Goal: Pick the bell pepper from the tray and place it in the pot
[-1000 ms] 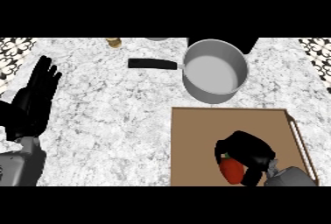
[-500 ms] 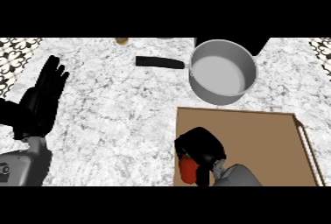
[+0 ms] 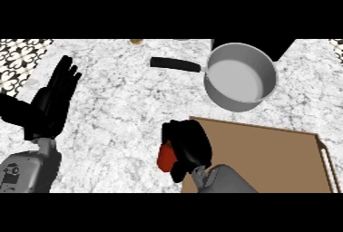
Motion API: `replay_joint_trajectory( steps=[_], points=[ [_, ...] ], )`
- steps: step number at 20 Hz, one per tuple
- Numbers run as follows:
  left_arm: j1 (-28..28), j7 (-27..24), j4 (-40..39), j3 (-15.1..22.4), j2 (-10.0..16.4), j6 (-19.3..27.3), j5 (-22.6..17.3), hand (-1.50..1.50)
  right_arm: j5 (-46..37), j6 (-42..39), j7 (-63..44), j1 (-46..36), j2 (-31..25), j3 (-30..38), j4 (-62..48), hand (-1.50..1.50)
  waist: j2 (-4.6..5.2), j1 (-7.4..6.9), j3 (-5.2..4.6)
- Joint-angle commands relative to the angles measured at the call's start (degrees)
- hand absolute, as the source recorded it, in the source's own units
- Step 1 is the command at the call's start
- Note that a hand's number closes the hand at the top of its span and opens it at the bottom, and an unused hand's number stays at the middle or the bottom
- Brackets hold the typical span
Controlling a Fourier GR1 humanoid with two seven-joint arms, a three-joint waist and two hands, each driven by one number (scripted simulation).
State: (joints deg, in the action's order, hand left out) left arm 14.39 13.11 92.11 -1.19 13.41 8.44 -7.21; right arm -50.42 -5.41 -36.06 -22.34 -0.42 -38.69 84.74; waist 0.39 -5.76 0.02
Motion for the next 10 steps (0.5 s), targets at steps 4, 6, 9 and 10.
replay_joint_trajectory(
  steps=[4,6,9,10],
  points=[
    [0.2,0.0,-0.6,0.5,-0.3,-0.1,0.3,0.00,-4.1,20.0,-18.5,-12.4,0.4,-1.9,4.1,1.50,-0.76,-0.09,-0.11],
    [1.1,0.8,-0.9,-0.2,0.1,0.2,0.1,0.00,-8.6,23.2,-25.1,-16.7,0.4,-3.7,2.0,1.50,-0.76,0.84,-0.17],
    [2.1,0.9,-1.7,-0.1,0.1,0.5,0.8,0.00,-11.2,26.6,-33.9,-23.3,0.4,-5.1,0.9,1.50,-0.64,0.95,-0.19],
    [2.3,-0.1,-2.4,-1.2,0.8,0.5,0.8,0.00,-13.1,27.3,-35.2,-25.9,0.4,-4.1,-0.5,1.50,-0.49,1.44,-0.21]
  ],
)
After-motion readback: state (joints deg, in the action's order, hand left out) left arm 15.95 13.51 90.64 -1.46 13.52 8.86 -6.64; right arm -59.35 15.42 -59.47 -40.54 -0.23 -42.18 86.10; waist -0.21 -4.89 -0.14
